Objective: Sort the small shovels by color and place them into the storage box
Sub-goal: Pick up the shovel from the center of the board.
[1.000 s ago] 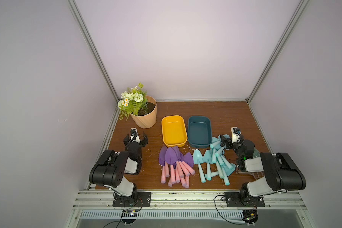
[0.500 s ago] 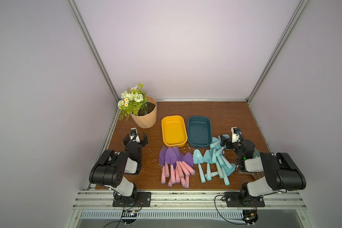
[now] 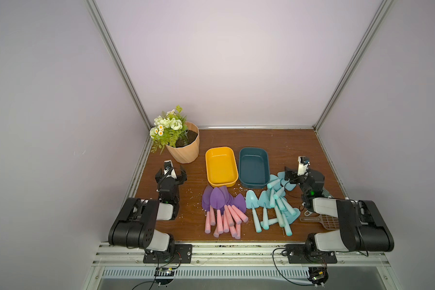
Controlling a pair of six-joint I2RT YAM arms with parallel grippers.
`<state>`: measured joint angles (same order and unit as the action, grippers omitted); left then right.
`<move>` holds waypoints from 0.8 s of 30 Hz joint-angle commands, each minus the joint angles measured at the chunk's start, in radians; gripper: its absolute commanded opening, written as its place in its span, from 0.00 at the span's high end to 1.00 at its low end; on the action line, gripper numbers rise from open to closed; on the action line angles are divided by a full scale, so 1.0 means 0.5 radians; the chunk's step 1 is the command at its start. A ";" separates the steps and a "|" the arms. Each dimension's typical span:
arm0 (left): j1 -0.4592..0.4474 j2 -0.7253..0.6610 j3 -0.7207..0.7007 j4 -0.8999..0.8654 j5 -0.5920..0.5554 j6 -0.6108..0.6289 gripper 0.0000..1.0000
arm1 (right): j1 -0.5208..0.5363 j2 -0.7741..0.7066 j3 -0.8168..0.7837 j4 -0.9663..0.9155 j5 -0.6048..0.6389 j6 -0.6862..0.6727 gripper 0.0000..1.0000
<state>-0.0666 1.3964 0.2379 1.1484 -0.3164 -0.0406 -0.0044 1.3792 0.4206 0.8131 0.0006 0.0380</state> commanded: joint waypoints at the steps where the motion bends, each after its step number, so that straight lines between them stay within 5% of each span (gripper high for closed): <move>1: -0.041 -0.249 0.130 -0.299 -0.058 0.032 0.00 | 0.007 -0.232 0.264 -0.632 0.164 0.157 0.21; 4: -0.161 -0.441 0.180 -0.471 -0.192 -0.003 0.00 | 0.051 -0.434 0.324 -0.904 0.287 0.319 0.19; 10: -0.361 -0.504 0.671 -1.502 -0.208 -0.334 0.00 | 0.178 -0.691 0.565 -1.709 0.320 0.708 0.27; 13: -0.526 -0.538 0.653 -1.496 -0.327 -0.395 0.01 | 0.300 -0.769 0.625 -1.973 0.299 0.921 0.34; 19: -0.643 -0.486 0.716 -1.594 -0.146 -0.734 0.00 | 0.473 -0.706 0.740 -2.294 0.114 1.237 0.40; 24: -0.805 -0.282 0.892 -1.699 -0.143 -0.636 0.00 | 0.478 -0.639 0.794 -2.399 0.014 1.538 0.43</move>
<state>-0.4187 1.2224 0.6312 0.3527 -0.3973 -0.3500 0.2340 1.0527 0.7849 -0.3172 0.0612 0.6754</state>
